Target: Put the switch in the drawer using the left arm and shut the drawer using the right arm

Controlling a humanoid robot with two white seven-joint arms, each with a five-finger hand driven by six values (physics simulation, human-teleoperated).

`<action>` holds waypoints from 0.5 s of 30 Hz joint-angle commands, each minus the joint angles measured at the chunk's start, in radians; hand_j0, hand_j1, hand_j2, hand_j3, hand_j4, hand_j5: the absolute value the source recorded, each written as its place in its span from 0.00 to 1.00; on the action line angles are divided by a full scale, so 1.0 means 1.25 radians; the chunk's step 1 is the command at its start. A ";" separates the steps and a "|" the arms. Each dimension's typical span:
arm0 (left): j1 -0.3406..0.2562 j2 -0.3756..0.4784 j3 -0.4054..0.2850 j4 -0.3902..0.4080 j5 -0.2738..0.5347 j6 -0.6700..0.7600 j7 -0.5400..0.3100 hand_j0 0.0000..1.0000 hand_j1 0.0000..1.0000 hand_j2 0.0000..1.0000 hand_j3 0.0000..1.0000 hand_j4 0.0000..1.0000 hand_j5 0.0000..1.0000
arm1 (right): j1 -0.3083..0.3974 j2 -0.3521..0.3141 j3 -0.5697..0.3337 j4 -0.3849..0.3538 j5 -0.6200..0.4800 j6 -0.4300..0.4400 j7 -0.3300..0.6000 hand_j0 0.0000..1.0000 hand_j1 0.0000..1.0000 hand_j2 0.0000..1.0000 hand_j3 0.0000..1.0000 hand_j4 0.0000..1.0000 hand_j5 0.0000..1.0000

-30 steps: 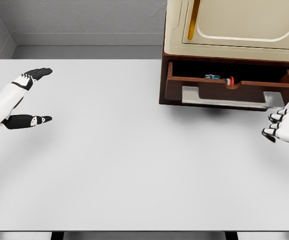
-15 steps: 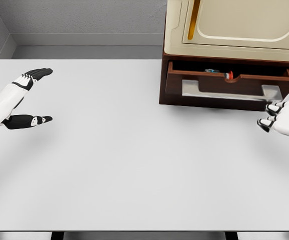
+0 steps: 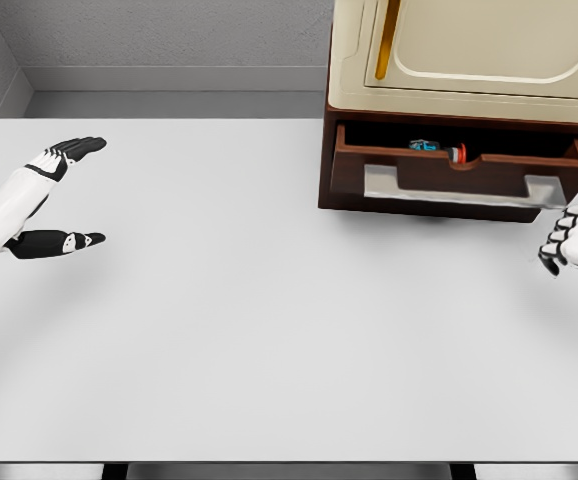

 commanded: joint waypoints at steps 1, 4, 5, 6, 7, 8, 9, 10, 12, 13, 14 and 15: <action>0.000 0.001 0.002 -0.001 0.005 0.002 0.000 1.00 1.00 1.00 1.00 1.00 1.00 | 0.005 -0.021 -0.040 0.007 -0.095 -0.003 0.001 0.22 0.22 0.22 0.22 0.22 0.22; 0.000 0.001 0.002 -0.001 0.005 0.002 0.000 1.00 1.00 1.00 1.00 1.00 1.00 | 0.041 -0.050 -0.040 -0.024 -0.095 -0.003 0.001 0.22 0.22 0.22 0.22 0.22 0.22; 0.000 0.001 0.002 -0.001 0.006 0.002 0.000 1.00 1.00 1.00 1.00 1.00 1.00 | 0.054 -0.051 -0.040 -0.033 -0.094 -0.003 0.002 0.22 0.22 0.22 0.22 0.22 0.22; 0.000 0.001 0.002 -0.001 0.006 0.002 0.000 1.00 1.00 1.00 1.00 1.00 1.00 | 0.068 -0.051 -0.041 -0.033 -0.094 -0.003 0.002 0.22 0.22 0.22 0.22 0.22 0.22; 0.000 0.001 0.002 -0.001 0.006 0.002 0.000 1.00 1.00 1.00 1.00 1.00 1.00 | 0.070 -0.053 -0.040 -0.031 -0.086 -0.003 0.002 0.22 0.22 0.22 0.22 0.22 0.22; 0.000 0.001 0.002 -0.001 0.006 0.002 0.000 1.00 1.00 1.00 1.00 1.00 1.00 | 0.075 -0.053 -0.040 -0.031 -0.081 -0.003 0.002 0.22 0.22 0.22 0.22 0.22 0.22; 0.000 0.001 0.002 -0.001 0.006 0.002 0.000 1.00 1.00 1.00 1.00 1.00 1.00 | 0.087 -0.055 -0.041 -0.033 -0.073 -0.003 0.002 0.22 0.22 0.22 0.22 0.22 0.22; 0.000 0.001 0.002 -0.001 0.006 0.002 0.000 1.00 1.00 1.00 1.00 1.00 1.00 | 0.095 -0.055 -0.041 -0.035 -0.066 -0.003 0.002 0.22 0.22 0.22 0.22 0.22 0.22; 0.000 0.001 0.002 -0.001 0.006 0.002 0.000 1.00 1.00 1.00 1.00 1.00 1.00 | 0.101 -0.055 -0.040 -0.056 -0.065 -0.003 0.002 0.22 0.22 0.22 0.22 0.22 0.22; 0.000 0.001 0.002 -0.001 0.006 0.002 0.000 1.00 1.00 1.00 1.00 1.00 1.00 | 0.109 -0.054 -0.040 -0.056 -0.065 -0.003 0.002 0.22 0.22 0.22 0.22 0.22 0.22; 0.000 0.000 0.002 -0.002 0.006 0.002 0.000 1.00 1.00 1.00 1.00 1.00 1.00 | 0.107 -0.051 -0.040 -0.057 -0.066 -0.003 0.002 0.22 0.22 0.22 0.22 0.22 0.22; 0.000 0.001 0.002 -0.009 0.005 0.002 0.000 1.00 1.00 1.00 1.00 1.00 1.00 | 0.103 -0.048 -0.041 -0.057 -0.066 -0.003 0.002 0.22 0.22 0.22 0.22 0.22 0.22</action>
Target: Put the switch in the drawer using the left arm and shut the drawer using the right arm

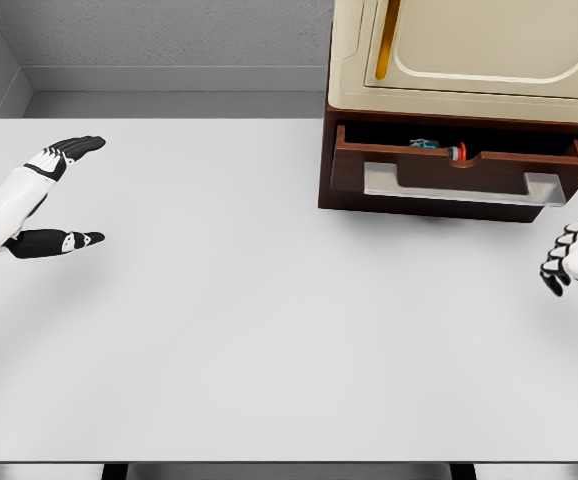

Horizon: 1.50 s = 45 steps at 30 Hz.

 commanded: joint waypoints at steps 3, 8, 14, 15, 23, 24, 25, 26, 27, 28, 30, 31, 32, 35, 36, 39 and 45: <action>0.004 0.000 0.001 -0.013 0.004 0.001 0.000 1.00 1.00 1.00 1.00 1.00 1.00 | -0.009 0.022 -0.005 -0.006 -0.008 0.000 -0.003 0.23 0.23 0.23 0.23 0.23 0.23; 0.005 0.000 0.001 -0.013 0.004 0.001 0.000 1.00 1.00 1.00 1.00 1.00 1.00 | -0.007 0.063 -0.004 -0.006 -0.037 0.000 -0.005 0.25 0.25 0.25 0.25 0.25 0.25; 0.005 0.000 0.001 -0.011 0.004 0.001 0.000 1.00 1.00 1.00 1.00 1.00 1.00 | 0.001 0.087 -0.001 -0.005 -0.110 0.000 -0.008 0.25 0.25 0.25 0.25 0.25 0.25; 0.005 0.000 0.001 -0.013 0.004 0.001 0.000 1.00 1.00 1.00 1.00 1.00 1.00 | 0.001 0.087 0.000 -0.005 -0.117 0.000 -0.008 0.25 0.25 0.25 0.25 0.25 0.25; 0.006 0.000 0.001 -0.013 0.004 0.001 0.000 1.00 1.00 1.00 1.00 1.00 1.00 | 0.006 0.084 0.000 -0.006 -0.211 0.000 -0.016 0.29 0.29 0.29 0.29 0.29 0.29; 0.006 0.000 0.001 -0.013 0.004 0.001 0.000 1.00 1.00 1.00 1.00 1.00 1.00 | 0.006 0.084 0.000 -0.006 -0.217 0.000 -0.016 0.29 0.29 0.29 0.29 0.29 0.29; 0.006 0.000 0.001 -0.013 0.004 0.001 0.000 1.00 1.00 1.00 1.00 1.00 1.00 | 0.006 0.084 0.000 -0.006 -0.218 0.000 -0.016 0.29 0.29 0.29 0.29 0.29 0.29; 0.006 0.000 0.001 -0.013 0.004 0.001 0.000 1.00 1.00 1.00 1.00 1.00 1.00 | 0.005 0.084 0.000 -0.005 -0.225 0.000 -0.015 0.29 0.29 0.29 0.29 0.29 0.29; 0.006 0.000 0.001 -0.013 0.004 0.001 0.000 1.00 1.00 1.00 1.00 1.00 1.00 | 0.003 0.085 0.000 -0.005 -0.231 0.000 -0.014 0.29 0.29 0.29 0.29 0.29 0.29; 0.006 0.000 0.001 -0.013 0.004 0.001 0.000 1.00 1.00 1.00 1.00 1.00 1.00 | 0.001 0.085 -0.001 -0.005 -0.235 0.000 -0.014 0.29 0.29 0.29 0.29 0.29 0.29; 0.006 0.000 0.001 -0.013 0.004 0.001 0.000 1.00 1.00 1.00 1.00 1.00 1.00 | 0.003 0.088 0.000 -0.005 -0.236 0.000 -0.014 0.28 0.28 0.28 0.28 0.28 0.28; 0.006 0.000 0.001 -0.013 0.004 0.001 0.000 1.00 1.00 1.00 1.00 1.00 1.00 | 0.003 0.093 0.000 -0.005 -0.236 0.000 -0.014 0.28 0.28 0.28 0.28 0.28 0.28; 0.006 0.000 0.001 -0.013 0.004 0.001 0.000 1.00 1.00 1.00 1.00 1.00 1.00 | -0.001 0.114 0.000 -0.005 -0.236 0.000 -0.012 0.28 0.28 0.28 0.28 0.28 0.28; 0.006 0.000 0.001 -0.013 0.004 0.001 0.000 1.00 1.00 1.00 1.00 1.00 1.00 | -0.005 0.120 -0.001 -0.005 -0.238 0.000 -0.012 0.28 0.28 0.28 0.28 0.28 0.28; 0.007 0.000 0.001 -0.011 0.004 0.001 0.000 1.00 1.00 1.00 1.00 1.00 1.00 | -0.015 0.122 -0.001 -0.005 -0.238 0.000 -0.014 0.28 0.28 0.28 0.28 0.28 0.28; 0.006 0.000 0.001 -0.011 0.004 0.001 0.000 1.00 1.00 1.00 1.00 1.00 1.00 | -0.034 0.129 -0.001 -0.003 -0.245 0.000 -0.014 0.28 0.28 0.28 0.28 0.28 0.28; 0.007 0.000 0.001 -0.013 0.004 0.001 0.000 1.00 1.00 1.00 1.00 1.00 1.00 | -0.051 0.154 0.000 -0.003 -0.234 0.000 -0.010 0.27 0.27 0.27 0.27 0.27 0.27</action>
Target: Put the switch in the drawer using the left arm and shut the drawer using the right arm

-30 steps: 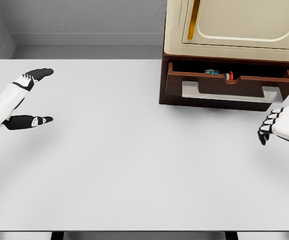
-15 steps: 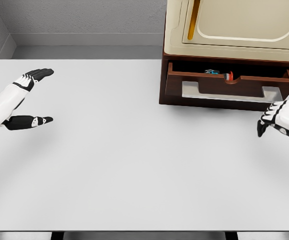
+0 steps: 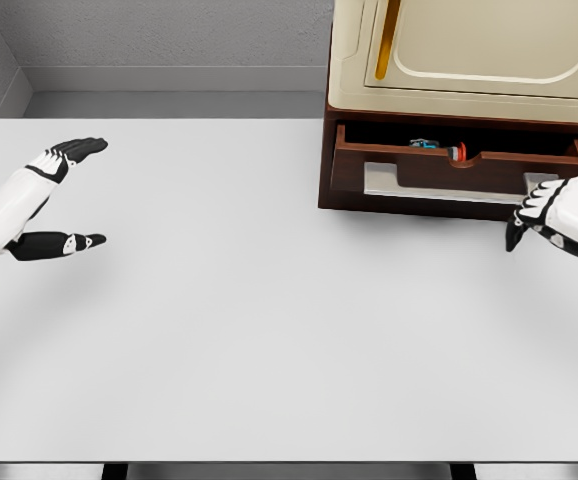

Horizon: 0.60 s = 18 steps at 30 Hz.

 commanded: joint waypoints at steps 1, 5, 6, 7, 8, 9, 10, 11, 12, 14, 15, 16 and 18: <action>0.000 0.001 0.000 0.000 0.006 0.001 0.000 1.00 1.00 1.00 1.00 1.00 1.00 | 0.000 0.021 0.000 0.001 0.003 0.000 0.003 0.27 0.27 0.27 0.27 0.27 0.27; 0.000 0.001 0.000 -0.002 0.006 0.001 0.000 1.00 1.00 1.00 1.00 1.00 1.00 | -0.001 0.032 0.003 0.003 0.038 0.000 0.004 0.28 0.28 0.28 0.28 0.28 0.28; 0.000 0.001 0.000 -0.002 0.006 0.001 0.000 1.00 1.00 1.00 1.00 1.00 1.00 | 0.000 0.044 0.003 0.005 0.046 0.000 0.004 0.28 0.28 0.28 0.28 0.28 0.28; 0.000 0.001 0.000 -0.002 0.006 0.001 0.000 1.00 1.00 1.00 1.00 1.00 1.00 | 0.000 0.052 0.003 0.006 0.051 0.000 0.004 0.28 0.28 0.28 0.28 0.28 0.28; 0.000 0.001 0.000 -0.002 0.006 0.001 0.000 1.00 1.00 1.00 1.00 1.00 1.00 | 0.000 0.054 0.003 0.006 0.052 0.000 0.006 0.28 0.28 0.28 0.28 0.28 0.28; 0.000 0.001 0.000 0.000 0.006 0.001 0.000 1.00 1.00 1.00 1.00 1.00 1.00 | 0.000 0.056 0.003 0.006 0.054 0.000 0.007 0.28 0.28 0.28 0.28 0.28 0.28; 0.000 0.001 0.000 0.000 0.006 0.001 0.000 1.00 1.00 1.00 1.00 1.00 1.00 | 0.000 0.057 0.003 0.006 0.054 0.000 0.007 0.28 0.28 0.28 0.28 0.28 0.28; 0.000 0.001 0.000 0.000 0.006 0.001 0.000 1.00 1.00 1.00 1.00 1.00 1.00 | 0.000 0.058 0.003 0.005 0.055 0.000 0.008 0.28 0.28 0.28 0.28 0.28 0.28; 0.000 0.001 0.000 0.000 0.006 0.001 0.000 1.00 1.00 1.00 1.00 1.00 1.00 | 0.000 0.058 0.004 0.005 0.058 0.000 0.007 0.28 0.28 0.28 0.28 0.28 0.28; 0.000 0.001 0.000 0.000 0.006 0.001 0.000 1.00 1.00 1.00 1.00 1.00 1.00 | 0.000 0.068 0.005 0.005 0.057 0.000 0.007 0.28 0.28 0.28 0.28 0.28 0.28; 0.000 0.001 0.000 0.000 0.006 0.001 0.000 1.00 1.00 1.00 1.00 1.00 1.00 | -0.001 0.069 0.005 0.005 0.057 0.000 0.007 0.28 0.28 0.28 0.28 0.28 0.28; 0.000 0.001 0.000 0.000 0.006 0.001 0.000 1.00 1.00 1.00 1.00 1.00 1.00 | -0.010 0.070 0.005 0.006 0.057 0.000 0.007 0.28 0.28 0.28 0.28 0.28 0.28; 0.000 0.001 0.000 0.000 0.006 0.001 0.000 1.00 1.00 1.00 1.00 1.00 1.00 | -0.015 0.084 0.007 0.012 0.058 0.000 0.007 0.28 0.28 0.28 0.28 0.28 0.28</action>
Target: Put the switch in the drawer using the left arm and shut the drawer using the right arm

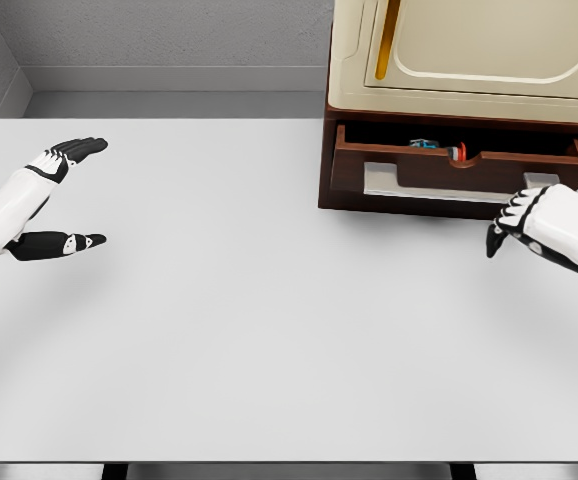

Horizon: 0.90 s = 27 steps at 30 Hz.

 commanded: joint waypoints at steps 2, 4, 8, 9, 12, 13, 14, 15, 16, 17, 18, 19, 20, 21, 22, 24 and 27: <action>0.000 0.001 0.000 0.000 0.006 0.001 0.000 1.00 1.00 1.00 1.00 1.00 1.00 | -0.009 0.029 0.003 0.014 -0.002 0.000 0.001 0.27 0.27 0.27 0.27 0.27 0.27; 0.000 0.001 0.000 0.000 0.006 0.001 0.000 1.00 1.00 1.00 1.00 1.00 1.00 | -0.010 0.029 0.008 0.015 0.005 0.000 0.002 0.27 0.27 0.27 0.27 0.27 0.27; 0.000 0.001 0.000 0.000 0.006 0.001 0.000 1.00 1.00 1.00 1.00 1.00 1.00 | -0.026 0.044 0.033 0.032 0.021 0.000 0.002 0.27 0.27 0.27 0.27 0.27 0.27; 0.000 0.001 0.000 0.000 0.006 0.001 0.000 1.00 1.00 1.00 1.00 1.00 1.00 | -0.027 0.044 0.034 0.037 0.023 0.000 0.002 0.27 0.27 0.27 0.27 0.27 0.27; 0.000 0.001 0.000 -0.002 0.006 0.001 0.000 1.00 1.00 1.00 1.00 1.00 1.00 | -0.032 0.054 0.037 0.053 0.040 0.000 0.002 0.28 0.28 0.28 0.28 0.28 0.28; 0.000 0.001 0.000 -0.002 0.006 0.001 0.000 1.00 1.00 1.00 1.00 1.00 1.00 | -0.032 0.059 0.037 0.059 0.042 0.000 0.002 0.28 0.28 0.28 0.28 0.28 0.28; 0.000 0.001 0.000 -0.002 0.006 0.001 0.000 1.00 1.00 1.00 1.00 1.00 1.00 | -0.032 0.064 0.037 0.063 0.046 0.000 0.002 0.28 0.28 0.28 0.28 0.28 0.28; 0.000 0.001 0.000 -0.002 0.006 0.001 0.000 1.00 1.00 1.00 1.00 1.00 1.00 | -0.037 0.065 0.037 0.065 0.046 0.000 0.003 0.28 0.28 0.28 0.28 0.28 0.28; 0.000 0.001 0.000 -0.002 0.006 0.001 0.000 1.00 1.00 1.00 1.00 1.00 1.00 | -0.043 0.065 0.038 0.069 0.047 0.000 0.003 0.28 0.28 0.28 0.28 0.28 0.28; 0.000 0.001 0.000 -0.002 0.006 0.001 0.000 1.00 1.00 1.00 1.00 1.00 1.00 | -0.045 0.076 0.041 0.071 0.048 0.000 0.012 0.28 0.28 0.28 0.28 0.28 0.28; 0.000 0.001 0.000 -0.002 0.006 0.001 0.000 1.00 1.00 1.00 1.00 1.00 1.00 | -0.065 0.092 0.046 0.081 0.048 0.000 0.034 0.28 0.28 0.28 0.28 0.28 0.28; 0.000 0.001 0.000 -0.002 0.006 0.001 0.000 1.00 1.00 1.00 1.00 1.00 1.00 | -0.080 0.098 0.062 0.087 0.048 0.000 0.036 0.28 0.28 0.28 0.28 0.28 0.28; 0.000 0.001 0.000 -0.002 0.006 0.001 0.000 1.00 1.00 1.00 1.00 1.00 1.00 | -0.093 0.099 0.073 0.090 0.048 0.000 0.036 0.28 0.28 0.28 0.28 0.28 0.28; 0.000 0.001 0.000 -0.002 0.006 0.001 0.000 1.00 1.00 1.00 1.00 1.00 1.00 | -0.102 0.104 0.081 0.093 0.048 0.000 0.036 0.28 0.28 0.28 0.28 0.28 0.28; 0.000 0.001 0.000 -0.002 0.006 0.001 0.000 1.00 1.00 1.00 1.00 1.00 1.00 | -0.117 0.110 0.089 0.101 0.048 0.000 0.038 0.28 0.28 0.28 0.28 0.28 0.28; 0.000 0.001 0.000 -0.002 0.006 0.001 0.000 1.00 1.00 1.00 1.00 1.00 1.00 | -0.134 0.112 0.107 0.109 0.048 0.000 0.038 0.28 0.28 0.28 0.28 0.28 0.28; 0.000 0.001 0.000 -0.002 0.006 0.001 0.000 1.00 1.00 1.00 1.00 1.00 1.00 | -0.144 0.115 0.107 0.115 0.048 0.000 0.038 0.28 0.28 0.28 0.28 0.28 0.28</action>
